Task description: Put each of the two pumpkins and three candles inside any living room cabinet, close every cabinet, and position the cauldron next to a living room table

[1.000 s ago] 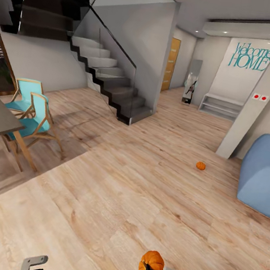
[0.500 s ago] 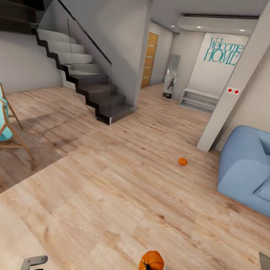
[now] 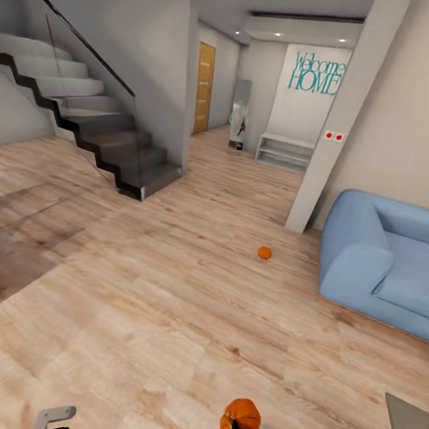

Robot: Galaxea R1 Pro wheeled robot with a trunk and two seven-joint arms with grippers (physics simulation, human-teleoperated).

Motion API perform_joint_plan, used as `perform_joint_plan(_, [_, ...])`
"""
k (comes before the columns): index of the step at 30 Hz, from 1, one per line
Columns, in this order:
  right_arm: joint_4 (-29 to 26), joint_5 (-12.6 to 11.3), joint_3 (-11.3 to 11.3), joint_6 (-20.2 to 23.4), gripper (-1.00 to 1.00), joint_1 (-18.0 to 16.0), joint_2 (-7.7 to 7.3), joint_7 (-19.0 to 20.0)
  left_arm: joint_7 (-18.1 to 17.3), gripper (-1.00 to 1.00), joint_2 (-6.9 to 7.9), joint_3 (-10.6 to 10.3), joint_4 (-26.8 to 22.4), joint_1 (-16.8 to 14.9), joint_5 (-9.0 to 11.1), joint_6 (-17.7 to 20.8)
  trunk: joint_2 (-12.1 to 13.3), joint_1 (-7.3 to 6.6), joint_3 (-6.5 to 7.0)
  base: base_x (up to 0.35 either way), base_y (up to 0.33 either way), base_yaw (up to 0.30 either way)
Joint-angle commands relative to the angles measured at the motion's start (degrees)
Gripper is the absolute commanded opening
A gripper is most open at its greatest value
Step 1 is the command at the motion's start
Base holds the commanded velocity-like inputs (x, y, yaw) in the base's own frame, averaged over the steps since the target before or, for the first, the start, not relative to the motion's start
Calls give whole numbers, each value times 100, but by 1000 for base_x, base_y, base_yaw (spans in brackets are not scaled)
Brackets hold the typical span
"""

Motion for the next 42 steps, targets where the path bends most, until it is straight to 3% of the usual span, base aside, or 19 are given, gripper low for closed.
perform_joint_plan(1, [-1, -20, 50, -17, -100, -6, 1, -34, 26, 100, 4, -48, -6, -1, 50, -13, -4, 4, -8, 311, -1, -265])
perform_joint_plan(42, [-1, -20, 50, -17, -100, -7, 1, -34, 24, 100, 10, -47, -6, -1, 50, -13, -4, 4, -94, 326, 0, -189])
